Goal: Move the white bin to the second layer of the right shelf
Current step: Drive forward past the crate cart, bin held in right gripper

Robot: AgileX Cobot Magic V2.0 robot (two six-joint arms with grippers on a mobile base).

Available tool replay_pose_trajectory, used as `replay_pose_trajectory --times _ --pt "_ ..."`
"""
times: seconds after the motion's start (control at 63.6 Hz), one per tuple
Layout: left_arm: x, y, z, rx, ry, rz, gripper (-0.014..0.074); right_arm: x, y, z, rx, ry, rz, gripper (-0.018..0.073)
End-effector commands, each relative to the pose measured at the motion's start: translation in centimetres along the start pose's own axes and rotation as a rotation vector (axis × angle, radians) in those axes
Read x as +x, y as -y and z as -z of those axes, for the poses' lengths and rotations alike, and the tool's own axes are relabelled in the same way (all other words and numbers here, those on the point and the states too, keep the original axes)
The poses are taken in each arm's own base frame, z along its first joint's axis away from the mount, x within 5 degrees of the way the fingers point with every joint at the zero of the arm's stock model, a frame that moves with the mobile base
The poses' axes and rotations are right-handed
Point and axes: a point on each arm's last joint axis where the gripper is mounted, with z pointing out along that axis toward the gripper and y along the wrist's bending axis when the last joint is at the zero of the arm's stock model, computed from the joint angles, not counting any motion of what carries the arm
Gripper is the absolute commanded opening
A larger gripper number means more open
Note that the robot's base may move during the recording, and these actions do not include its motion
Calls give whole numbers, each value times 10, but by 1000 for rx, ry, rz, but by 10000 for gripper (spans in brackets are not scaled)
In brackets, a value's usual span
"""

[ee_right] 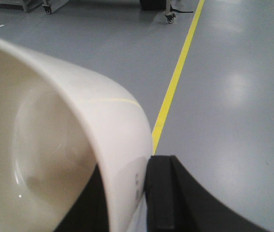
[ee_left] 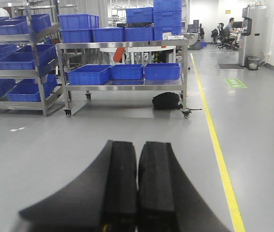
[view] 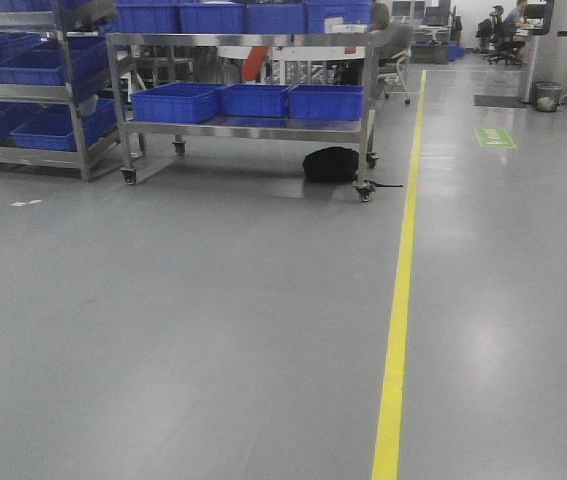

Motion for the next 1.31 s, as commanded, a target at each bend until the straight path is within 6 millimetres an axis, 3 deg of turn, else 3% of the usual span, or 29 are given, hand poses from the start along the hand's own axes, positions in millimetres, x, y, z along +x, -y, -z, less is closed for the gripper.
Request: replay_pose_trajectory --times 0.0,1.289 --pt "3 0 1 -5 67 13 85 -18 -2 5 -11 135 7 57" --pt "3 0 1 -5 67 13 85 -18 -2 5 -11 135 7 57"
